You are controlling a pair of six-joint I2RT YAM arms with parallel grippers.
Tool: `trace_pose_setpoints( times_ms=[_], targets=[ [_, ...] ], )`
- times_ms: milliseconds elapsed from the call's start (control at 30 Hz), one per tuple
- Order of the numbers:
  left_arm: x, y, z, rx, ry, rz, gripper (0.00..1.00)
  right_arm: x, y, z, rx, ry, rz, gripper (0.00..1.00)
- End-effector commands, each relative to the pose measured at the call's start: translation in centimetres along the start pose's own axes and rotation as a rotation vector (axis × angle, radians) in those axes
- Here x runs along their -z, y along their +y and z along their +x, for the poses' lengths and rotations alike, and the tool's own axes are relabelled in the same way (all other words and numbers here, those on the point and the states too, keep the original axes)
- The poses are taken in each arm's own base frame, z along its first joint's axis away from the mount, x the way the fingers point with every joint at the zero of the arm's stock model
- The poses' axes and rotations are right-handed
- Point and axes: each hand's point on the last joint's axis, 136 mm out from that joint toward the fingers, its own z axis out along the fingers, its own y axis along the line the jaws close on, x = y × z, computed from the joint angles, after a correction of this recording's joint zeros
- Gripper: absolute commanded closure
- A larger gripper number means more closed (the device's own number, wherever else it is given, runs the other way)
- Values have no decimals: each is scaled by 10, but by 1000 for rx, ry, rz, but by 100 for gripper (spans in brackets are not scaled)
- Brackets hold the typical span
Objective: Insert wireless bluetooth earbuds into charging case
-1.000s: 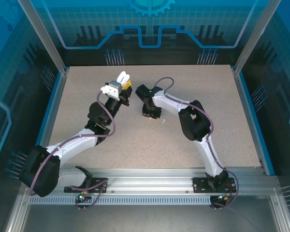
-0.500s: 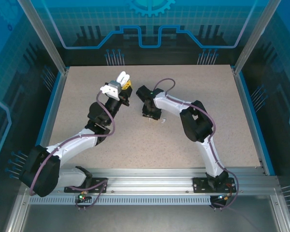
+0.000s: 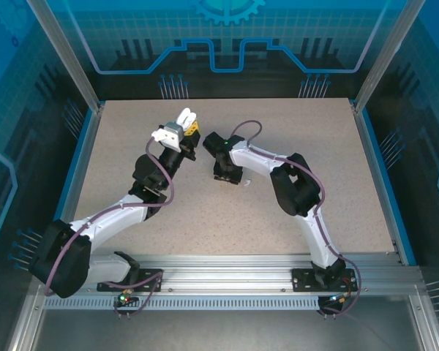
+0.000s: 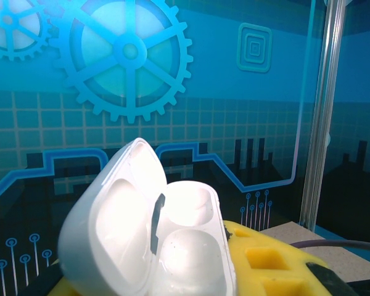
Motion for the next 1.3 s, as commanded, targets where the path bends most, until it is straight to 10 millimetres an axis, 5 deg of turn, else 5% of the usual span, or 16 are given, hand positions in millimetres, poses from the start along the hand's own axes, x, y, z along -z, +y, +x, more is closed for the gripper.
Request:
trace_pose_setpoints(
  times_ms=[0, 600, 1100, 1267],
  targets=[
    [3, 2, -15, 30, -59, 3, 100, -3, -1, 10, -2, 22, 37, 59],
    [2, 1, -11, 32, -49, 7, 100, -3, -7, -17, -34, -13, 38, 62],
    [1, 1, -9, 33, -46, 7, 100, -16, -4, -3, -29, 32, 48, 65],
    [0, 0, -6, 39, -38, 9, 100, -19, -5, -1, -33, 37, 49, 73]
  ],
)
